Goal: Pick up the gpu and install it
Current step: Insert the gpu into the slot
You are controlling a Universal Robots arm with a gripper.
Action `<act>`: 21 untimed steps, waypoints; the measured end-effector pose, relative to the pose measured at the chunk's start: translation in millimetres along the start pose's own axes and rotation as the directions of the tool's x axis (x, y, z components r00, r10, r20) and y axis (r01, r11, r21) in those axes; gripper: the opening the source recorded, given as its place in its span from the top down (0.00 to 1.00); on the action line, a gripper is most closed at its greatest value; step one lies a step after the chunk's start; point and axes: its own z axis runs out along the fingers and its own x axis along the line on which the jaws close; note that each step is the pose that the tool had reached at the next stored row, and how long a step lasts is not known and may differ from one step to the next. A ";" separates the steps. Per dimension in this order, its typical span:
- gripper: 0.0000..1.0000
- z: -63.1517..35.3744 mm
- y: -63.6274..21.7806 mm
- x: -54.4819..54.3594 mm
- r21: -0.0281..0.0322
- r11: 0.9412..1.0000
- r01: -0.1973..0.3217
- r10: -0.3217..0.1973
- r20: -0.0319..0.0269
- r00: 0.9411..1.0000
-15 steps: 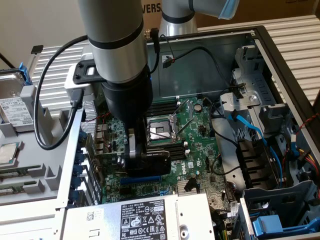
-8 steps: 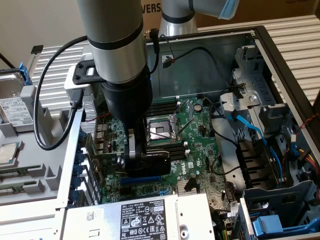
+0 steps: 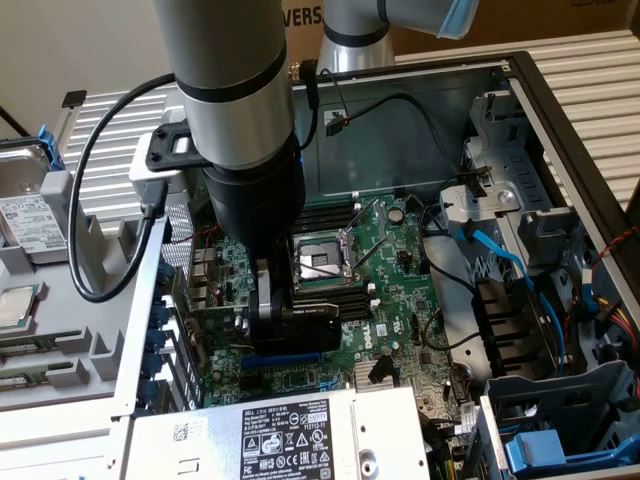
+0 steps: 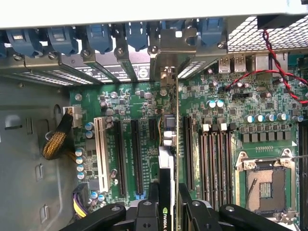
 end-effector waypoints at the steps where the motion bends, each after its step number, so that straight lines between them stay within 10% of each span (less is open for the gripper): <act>1: 0.74 0.2 0.0 0.0 0.000 1.000 0.000 0.000 0.000 1.000; 21: 0.74 0.5 -0.4 -0.4 0.000 1.000 0.000 0.000 0.003 1.000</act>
